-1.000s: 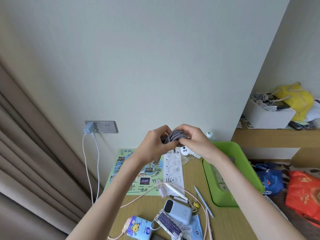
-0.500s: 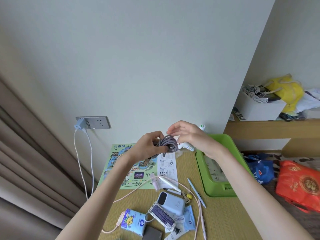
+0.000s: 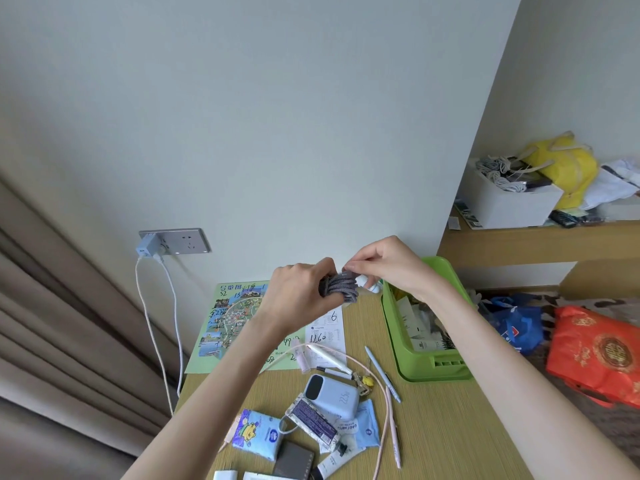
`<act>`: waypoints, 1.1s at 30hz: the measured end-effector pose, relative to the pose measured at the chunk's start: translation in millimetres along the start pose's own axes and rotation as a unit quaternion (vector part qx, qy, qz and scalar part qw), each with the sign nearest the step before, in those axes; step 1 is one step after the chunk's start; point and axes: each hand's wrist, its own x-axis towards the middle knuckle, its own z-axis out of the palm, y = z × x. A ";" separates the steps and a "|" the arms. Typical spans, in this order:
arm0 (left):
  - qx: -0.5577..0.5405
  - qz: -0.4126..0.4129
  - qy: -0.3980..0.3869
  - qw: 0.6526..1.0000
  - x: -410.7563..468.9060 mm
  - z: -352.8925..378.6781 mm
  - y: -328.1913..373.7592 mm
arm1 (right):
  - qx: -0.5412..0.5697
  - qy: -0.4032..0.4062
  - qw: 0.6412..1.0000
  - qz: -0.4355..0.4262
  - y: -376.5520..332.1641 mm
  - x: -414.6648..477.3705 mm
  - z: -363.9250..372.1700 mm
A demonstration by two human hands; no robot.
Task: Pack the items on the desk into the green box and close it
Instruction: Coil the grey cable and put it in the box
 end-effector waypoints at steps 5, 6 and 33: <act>-0.003 0.017 -0.024 1.000 4.8 7.2 12.3 | 0.036 -0.044 0.998 0.009 20.0 -9.5 -6.5; -0.003 0.026 -0.039 0.999 6.2 8.6 14.3 | 0.046 -0.051 0.998 0.008 22.6 -11.0 -8.7; -0.249 -0.025 -0.297 0.921 53.1 144.1 79.6 | 0.345 0.224 0.899 0.148 168.7 -24.2 -101.4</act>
